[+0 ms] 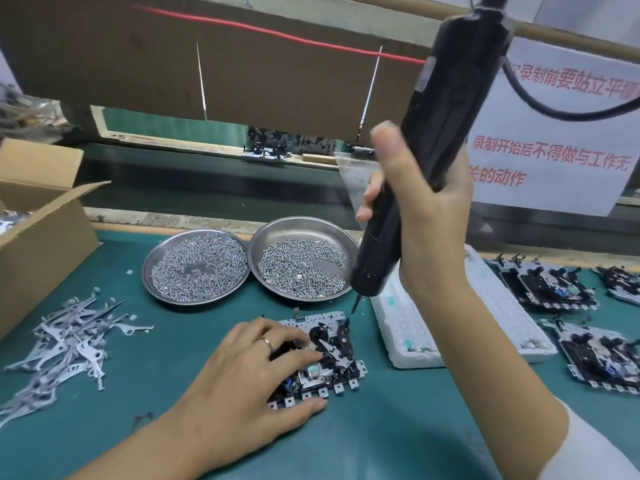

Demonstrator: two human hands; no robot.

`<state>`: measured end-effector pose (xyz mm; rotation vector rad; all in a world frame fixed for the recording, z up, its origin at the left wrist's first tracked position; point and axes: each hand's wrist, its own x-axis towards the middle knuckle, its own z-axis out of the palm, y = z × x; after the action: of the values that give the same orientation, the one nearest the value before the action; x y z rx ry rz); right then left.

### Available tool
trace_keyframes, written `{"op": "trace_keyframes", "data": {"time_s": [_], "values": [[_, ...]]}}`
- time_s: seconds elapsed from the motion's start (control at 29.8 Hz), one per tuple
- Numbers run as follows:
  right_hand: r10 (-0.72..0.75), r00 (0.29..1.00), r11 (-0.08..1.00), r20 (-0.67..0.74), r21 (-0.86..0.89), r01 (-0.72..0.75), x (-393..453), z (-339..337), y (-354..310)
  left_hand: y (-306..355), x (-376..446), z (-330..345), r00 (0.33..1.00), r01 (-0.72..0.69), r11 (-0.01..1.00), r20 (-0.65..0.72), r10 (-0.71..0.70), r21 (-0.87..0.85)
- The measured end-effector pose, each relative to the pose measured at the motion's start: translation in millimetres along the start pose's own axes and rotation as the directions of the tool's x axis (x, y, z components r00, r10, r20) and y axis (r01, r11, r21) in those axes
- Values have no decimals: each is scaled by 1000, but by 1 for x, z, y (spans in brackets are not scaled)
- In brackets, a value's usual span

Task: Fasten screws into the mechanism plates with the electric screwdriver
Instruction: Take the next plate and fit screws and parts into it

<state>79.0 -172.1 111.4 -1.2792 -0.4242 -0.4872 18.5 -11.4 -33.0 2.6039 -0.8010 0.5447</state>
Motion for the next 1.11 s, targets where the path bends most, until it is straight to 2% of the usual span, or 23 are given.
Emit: {"op": "trace_keyframes", "data": {"time_s": [0.1,0.23,0.34,0.47,1.11], "values": [[-11,998,1000,54,6,11,-16,0,11,0,1,-1,1000,1,999,4,-1,-33],[69,985,995,160,65,-80,-31,6,19,-2,0,-2,1000,6,998,1,-5,-58],[71,979,988,191,119,-95,-38,10,20,-1,-2,0,999,10,996,-48,-14,-85],[98,978,979,185,158,-128,-48,13,26,0,-2,2,993,23,991,-108,-37,-129],[128,976,973,175,169,-158,-60,17,31,11,-5,3,995,83,990,-50,-90,-117]]}}
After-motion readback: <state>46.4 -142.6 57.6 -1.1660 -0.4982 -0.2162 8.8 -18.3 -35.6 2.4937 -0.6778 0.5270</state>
